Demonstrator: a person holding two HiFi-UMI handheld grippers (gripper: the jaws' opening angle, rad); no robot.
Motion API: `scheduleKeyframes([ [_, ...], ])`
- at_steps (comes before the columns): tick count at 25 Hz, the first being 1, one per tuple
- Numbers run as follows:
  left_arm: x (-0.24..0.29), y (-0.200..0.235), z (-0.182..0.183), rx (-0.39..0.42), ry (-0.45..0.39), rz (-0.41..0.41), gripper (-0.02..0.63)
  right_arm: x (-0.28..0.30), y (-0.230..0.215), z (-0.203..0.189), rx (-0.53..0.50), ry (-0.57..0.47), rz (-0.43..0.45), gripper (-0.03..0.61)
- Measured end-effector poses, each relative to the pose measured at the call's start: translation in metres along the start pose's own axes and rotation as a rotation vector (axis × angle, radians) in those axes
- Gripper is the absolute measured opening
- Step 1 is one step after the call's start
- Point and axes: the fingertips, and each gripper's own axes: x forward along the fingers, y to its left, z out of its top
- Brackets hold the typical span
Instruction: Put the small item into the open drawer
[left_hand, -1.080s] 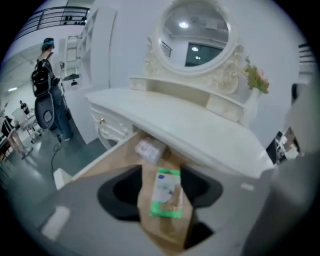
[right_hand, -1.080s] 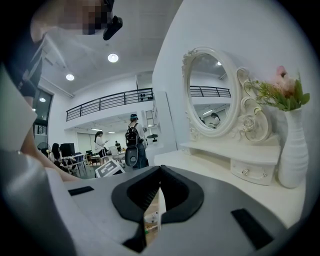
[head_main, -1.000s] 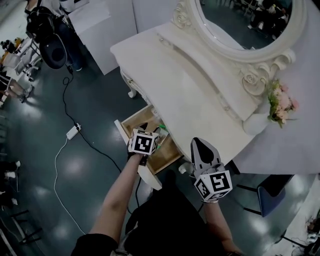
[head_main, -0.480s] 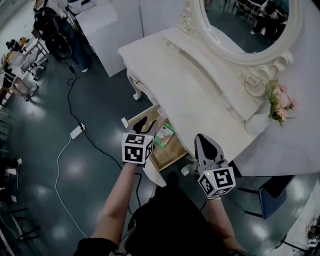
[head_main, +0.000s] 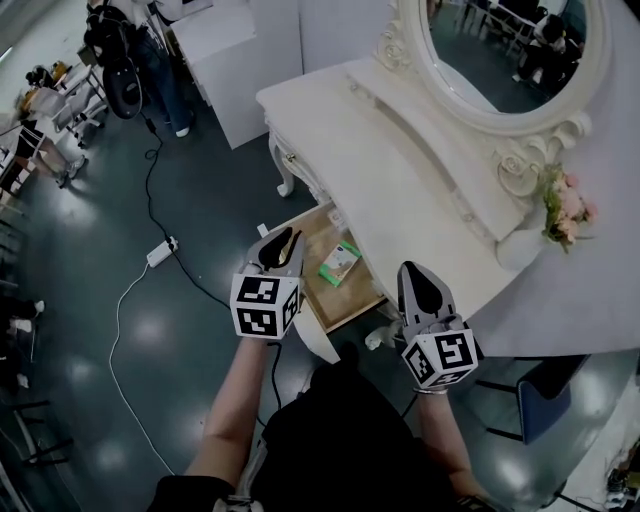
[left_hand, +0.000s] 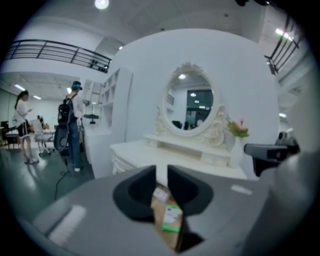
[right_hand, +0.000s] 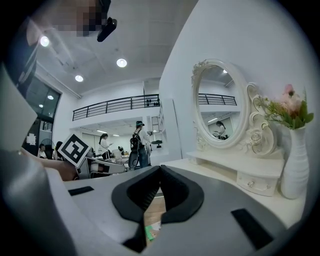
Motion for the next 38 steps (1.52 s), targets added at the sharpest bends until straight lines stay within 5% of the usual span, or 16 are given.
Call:
scheduleKeyframes([
  [10, -0.045, 0.005, 0.008, 0.021, -0.083, 0.048, 0.009, -0.01, 0.013, 0.004, -0.018, -0.014, 0.006, -0.003],
  [38, -0.11, 0.003, 0.014, -0.014, -0.189, 0.067, 0.008, -0.036, 0.044, 0.012, -0.07, -0.045, 0.026, -0.003],
])
